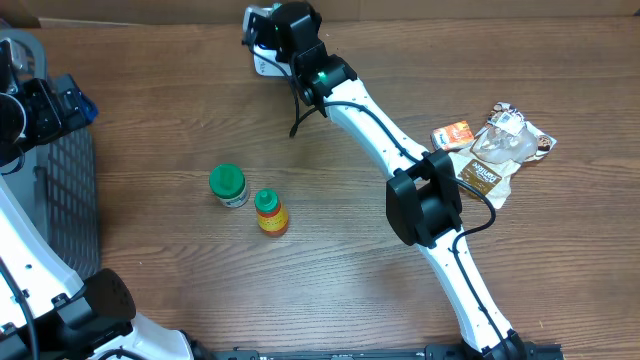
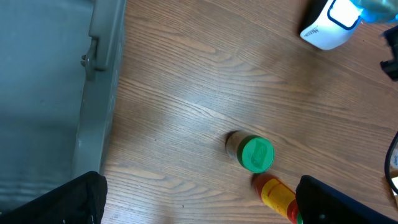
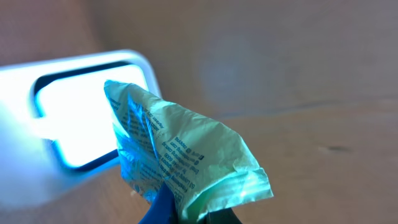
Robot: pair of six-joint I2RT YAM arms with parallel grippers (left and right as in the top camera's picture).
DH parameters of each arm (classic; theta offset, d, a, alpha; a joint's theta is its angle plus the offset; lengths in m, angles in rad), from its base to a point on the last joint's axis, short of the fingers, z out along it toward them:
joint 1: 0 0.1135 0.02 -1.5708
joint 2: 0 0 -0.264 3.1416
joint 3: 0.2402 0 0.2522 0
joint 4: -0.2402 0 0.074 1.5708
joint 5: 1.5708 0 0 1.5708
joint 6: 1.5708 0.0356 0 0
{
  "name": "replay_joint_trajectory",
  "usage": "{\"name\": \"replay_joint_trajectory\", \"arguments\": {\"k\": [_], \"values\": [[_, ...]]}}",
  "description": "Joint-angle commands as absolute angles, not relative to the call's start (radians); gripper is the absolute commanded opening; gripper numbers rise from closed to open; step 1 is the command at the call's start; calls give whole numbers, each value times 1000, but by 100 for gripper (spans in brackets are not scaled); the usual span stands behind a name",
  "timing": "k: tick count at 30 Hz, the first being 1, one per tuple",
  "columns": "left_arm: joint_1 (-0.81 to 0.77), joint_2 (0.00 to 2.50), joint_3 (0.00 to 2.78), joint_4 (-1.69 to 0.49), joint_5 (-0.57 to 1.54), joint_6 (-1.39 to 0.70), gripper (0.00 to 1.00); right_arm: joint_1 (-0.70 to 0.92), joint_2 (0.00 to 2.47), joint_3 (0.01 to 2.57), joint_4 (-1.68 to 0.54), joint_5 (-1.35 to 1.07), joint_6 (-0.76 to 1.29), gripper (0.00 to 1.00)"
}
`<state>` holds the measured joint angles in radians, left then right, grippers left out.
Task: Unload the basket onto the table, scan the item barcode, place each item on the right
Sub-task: 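Hold the wipes pack's barcode in front of the scanner with the right gripper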
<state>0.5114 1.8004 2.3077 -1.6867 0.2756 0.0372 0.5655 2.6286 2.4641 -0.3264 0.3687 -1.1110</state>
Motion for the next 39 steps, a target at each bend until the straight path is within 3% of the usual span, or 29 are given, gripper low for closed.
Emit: {"name": "replay_joint_trajectory", "arguments": {"k": [1,14,27,34,39], "values": [[510,1806,2304,-1687,278,56,100,565,2617,2473,-327,354,-1154,4],[510,1806,2304,-1687,278,56,100,579,2617,2473,-164,455,-1290,4],[510,1806,2304,-1687,278,56,99,594,2601,2473,-156,470,-1264,4],[510,1806,2304,-1687,278,56,100,586,2454,2473,-210,467,-814,4],[510,1806,2304,-1687,278,56,100,576,2273,2475,-462,460,-319,4]]}}
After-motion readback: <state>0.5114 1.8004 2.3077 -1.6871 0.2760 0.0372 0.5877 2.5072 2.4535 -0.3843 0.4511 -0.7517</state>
